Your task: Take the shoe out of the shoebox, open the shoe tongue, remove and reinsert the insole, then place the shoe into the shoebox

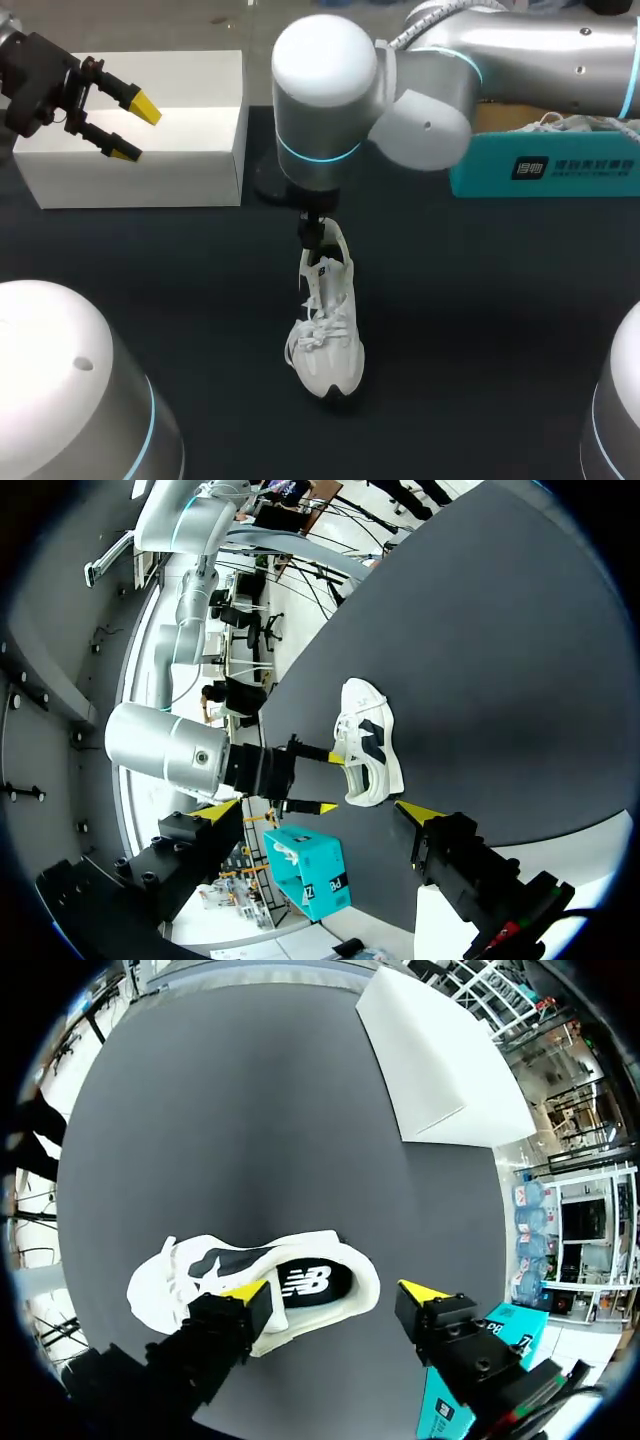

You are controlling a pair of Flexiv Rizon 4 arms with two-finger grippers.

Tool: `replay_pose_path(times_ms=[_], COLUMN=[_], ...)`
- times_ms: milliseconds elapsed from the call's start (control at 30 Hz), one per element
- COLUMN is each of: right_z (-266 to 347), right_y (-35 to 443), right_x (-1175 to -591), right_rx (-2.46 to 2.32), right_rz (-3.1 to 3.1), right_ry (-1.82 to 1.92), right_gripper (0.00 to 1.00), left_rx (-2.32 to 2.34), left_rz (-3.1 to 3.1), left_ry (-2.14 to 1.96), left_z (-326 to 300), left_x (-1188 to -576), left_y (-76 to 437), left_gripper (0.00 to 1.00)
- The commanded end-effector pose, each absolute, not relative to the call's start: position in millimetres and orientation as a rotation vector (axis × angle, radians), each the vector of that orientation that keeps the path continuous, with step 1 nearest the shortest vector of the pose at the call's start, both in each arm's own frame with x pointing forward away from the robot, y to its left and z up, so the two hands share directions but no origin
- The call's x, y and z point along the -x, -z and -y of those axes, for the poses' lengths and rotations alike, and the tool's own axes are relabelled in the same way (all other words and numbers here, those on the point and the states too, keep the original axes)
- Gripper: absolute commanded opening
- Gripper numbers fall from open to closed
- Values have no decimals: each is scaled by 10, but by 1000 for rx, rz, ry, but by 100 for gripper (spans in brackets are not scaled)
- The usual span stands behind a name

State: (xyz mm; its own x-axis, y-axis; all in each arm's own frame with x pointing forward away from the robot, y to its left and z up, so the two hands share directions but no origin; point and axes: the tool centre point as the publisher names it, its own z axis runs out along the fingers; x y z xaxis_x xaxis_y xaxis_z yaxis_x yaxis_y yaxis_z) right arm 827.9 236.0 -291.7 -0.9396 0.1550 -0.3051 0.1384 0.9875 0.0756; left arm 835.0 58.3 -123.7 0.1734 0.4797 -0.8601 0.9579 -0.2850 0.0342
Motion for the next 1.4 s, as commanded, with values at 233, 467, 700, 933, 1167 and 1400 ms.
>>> replay_pose_path(times_ms=[233,467,700,933,1167,1400], right_z=[-2389,-2319,-2269,-2227,-2193,-2110], right_y=[3171,3304,3497,3759,3908,3871], right_x=[-8601,-8763,-8878,-9009,-9017,-8923], right_rx=[-186,-91,-39,-55,-61,-132], right_rz=[-2863,-2873,-2897,-2944,-2958,-2952], right_ry=[-51,-17,21,61,107,107], right_gripper=[100,99,99,87,27,0], left_rx=[-1858,-1858,-1858,-1858,-1858,-1858], left_rz=[-1355,-1355,-1355,-1355,-1355,-1355], left_ry=[1026,1026,1026,1026,1026,1026], left_z=[-591,-591,-591,-591,-591,-591], left_x=[-8354,-8354,-8354,-8354,-8354,-8354], left_y=[1233,1233,1233,1233,1233,1233], left_gripper=[100,100,100,100,100,100])
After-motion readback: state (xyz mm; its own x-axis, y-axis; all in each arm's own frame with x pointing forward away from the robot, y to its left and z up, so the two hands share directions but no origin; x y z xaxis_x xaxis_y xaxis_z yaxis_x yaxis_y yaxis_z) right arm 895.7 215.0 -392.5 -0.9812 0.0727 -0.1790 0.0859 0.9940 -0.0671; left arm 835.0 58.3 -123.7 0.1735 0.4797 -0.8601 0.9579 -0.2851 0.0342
